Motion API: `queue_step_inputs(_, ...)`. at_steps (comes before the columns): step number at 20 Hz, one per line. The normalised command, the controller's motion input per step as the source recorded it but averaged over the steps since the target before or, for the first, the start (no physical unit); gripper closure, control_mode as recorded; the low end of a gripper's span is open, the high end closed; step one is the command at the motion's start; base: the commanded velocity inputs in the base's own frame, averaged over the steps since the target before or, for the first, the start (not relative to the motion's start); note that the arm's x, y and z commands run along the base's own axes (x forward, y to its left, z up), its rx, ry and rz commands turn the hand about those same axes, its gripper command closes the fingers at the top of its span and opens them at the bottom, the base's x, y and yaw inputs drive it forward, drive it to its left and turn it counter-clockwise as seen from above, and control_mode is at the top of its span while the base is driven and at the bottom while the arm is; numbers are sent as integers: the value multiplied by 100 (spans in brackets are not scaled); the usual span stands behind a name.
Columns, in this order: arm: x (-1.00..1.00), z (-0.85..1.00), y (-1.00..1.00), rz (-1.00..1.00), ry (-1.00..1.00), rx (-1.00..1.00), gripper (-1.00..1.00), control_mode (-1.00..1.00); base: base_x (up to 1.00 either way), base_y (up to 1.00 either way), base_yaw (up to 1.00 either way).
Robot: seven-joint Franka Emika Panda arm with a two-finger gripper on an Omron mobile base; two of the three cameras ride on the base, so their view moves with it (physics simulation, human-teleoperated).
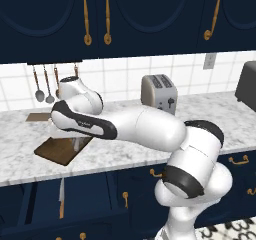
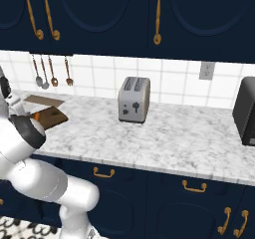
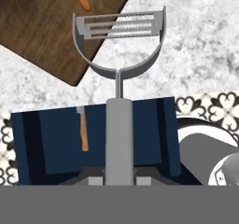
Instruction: Place the appropriate cutting tool for cutting the carrot skin on the cutting board.
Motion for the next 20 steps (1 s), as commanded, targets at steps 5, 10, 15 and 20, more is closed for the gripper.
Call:
queue_step_inputs(5,54,-30,0,0,-1,0,100,-100,0,0,0)
queue_step_inputs(10,21,-27,1,0,-1,0,100,-100,0,0,0)
queue_step_inputs(15,39,-38,37,-2,0,-2,100,-100,0,0,0)
queue_step_inputs(20,65,-36,44,-6,0,0,100,-100,0,0,0)
